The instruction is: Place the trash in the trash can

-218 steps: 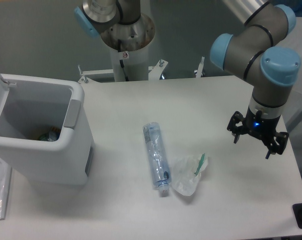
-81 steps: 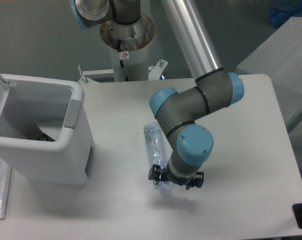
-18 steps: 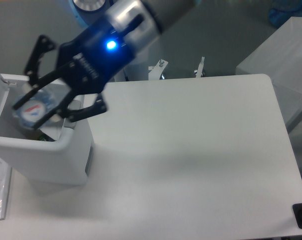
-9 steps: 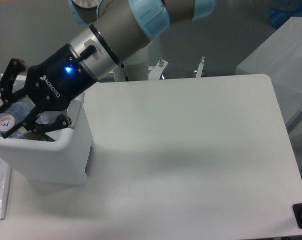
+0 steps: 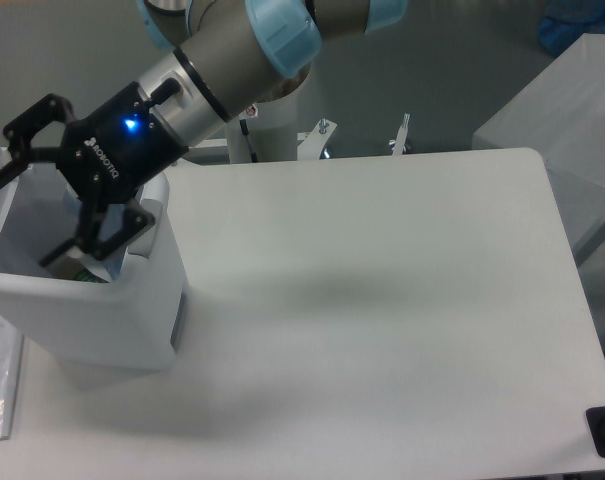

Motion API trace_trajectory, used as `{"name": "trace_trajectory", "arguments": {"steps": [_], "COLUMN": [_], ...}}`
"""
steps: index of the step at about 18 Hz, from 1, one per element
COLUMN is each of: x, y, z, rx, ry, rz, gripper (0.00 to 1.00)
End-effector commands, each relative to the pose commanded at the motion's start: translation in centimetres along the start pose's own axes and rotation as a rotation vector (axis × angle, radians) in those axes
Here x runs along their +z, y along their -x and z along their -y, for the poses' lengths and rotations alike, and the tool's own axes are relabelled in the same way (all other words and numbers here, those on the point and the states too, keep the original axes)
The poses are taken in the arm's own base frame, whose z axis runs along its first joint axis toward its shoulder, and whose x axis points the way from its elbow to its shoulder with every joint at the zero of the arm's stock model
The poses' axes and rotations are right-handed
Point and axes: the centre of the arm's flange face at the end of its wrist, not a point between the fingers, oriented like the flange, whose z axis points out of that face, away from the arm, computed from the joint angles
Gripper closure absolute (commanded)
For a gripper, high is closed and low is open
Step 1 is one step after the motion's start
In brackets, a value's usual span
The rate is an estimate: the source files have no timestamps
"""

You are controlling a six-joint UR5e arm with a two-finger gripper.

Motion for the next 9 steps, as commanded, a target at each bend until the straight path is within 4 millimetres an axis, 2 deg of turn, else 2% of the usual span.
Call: {"name": "trace_trajectory", "arguments": {"steps": [6,8,9], "x": [-9.0,-12.3,-13.2], "y": [5.3,7.8,8.4], "z": [0.2,-0.5,-0.8], "rx": [-0.028,-0.018,0.006], "ry": [-0.063,-0.044,-0.023], "rz": [0.164,0.263,0.304], "gripper": [0.00,0.00,0.00]}}
